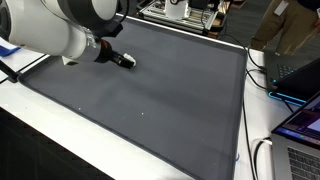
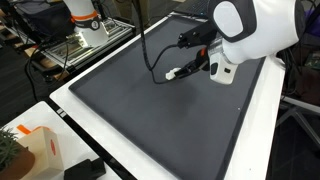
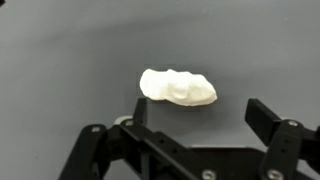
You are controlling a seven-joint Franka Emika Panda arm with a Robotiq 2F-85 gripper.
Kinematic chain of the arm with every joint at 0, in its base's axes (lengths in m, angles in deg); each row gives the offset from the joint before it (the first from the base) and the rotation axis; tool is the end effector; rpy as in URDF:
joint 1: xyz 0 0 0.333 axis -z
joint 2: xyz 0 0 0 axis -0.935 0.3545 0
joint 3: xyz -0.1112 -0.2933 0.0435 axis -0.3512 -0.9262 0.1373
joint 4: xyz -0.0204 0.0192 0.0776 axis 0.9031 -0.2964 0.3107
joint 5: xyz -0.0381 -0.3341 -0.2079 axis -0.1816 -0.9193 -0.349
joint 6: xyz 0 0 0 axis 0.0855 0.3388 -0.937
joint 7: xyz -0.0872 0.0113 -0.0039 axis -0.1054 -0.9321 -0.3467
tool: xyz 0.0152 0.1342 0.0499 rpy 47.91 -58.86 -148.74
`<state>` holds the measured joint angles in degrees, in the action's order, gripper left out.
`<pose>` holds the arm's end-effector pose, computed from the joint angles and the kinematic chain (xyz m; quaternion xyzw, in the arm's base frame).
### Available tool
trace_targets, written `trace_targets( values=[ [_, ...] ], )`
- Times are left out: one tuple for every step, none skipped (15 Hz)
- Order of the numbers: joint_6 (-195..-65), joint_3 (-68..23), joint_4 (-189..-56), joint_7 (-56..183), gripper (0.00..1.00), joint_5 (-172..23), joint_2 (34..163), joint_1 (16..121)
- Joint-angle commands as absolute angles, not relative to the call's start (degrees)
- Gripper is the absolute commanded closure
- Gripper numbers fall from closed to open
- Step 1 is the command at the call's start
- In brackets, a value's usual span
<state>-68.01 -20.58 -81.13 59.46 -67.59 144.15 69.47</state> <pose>0.6786 -0.0098 0.1652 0.9324 -0.0928 -0.3493 0.0046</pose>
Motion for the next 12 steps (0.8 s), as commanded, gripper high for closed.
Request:
trace_targets(
  values=[
    [-60.84, -20.04, -73.2, 57.15, 0.0, -66.77, 148.95, 70.1],
    [-59.76, -19.9, -71.99, 56.98, 0.0, -66.56, 149.73, 70.2],
    [-59.12, -19.68, -70.95, 57.27, 0.0, -66.38, 150.38, 70.31],
    [-59.04, -19.52, -69.84, 57.54, 0.0, -66.25, 151.08, 70.38],
    [-59.26, -19.4, -68.93, 57.76, 0.0, -66.13, 151.74, 70.44],
    [-59.97, -19.59, -68.61, 58.2, 0.0, -65.92, 152.18, 70.34],
    [-59.9, -19.58, -67.92, 58.33, 0.0, -65.9, 152.8, 70.36],
    [-60.01, -19.72, -67.3, 58.44, 0.0, -66.04, 153.33, 70.33],
    [-60.1, -19.82, -66.8, 58.28, 0.0, -66.1, 153.77, 70.27],
    [-60.25, -19.87, -66.33, 58.18, 0.0, -66.17, 154.15, 70.24],
    [-60.14, -19.83, -65.9, 58.26, 0.0, -66.15, 154.51, 70.27],
    [-60.16, -19.82, -65.56, 58.22, 0.0, -66.14, 154.77, 70.27]
  ],
)
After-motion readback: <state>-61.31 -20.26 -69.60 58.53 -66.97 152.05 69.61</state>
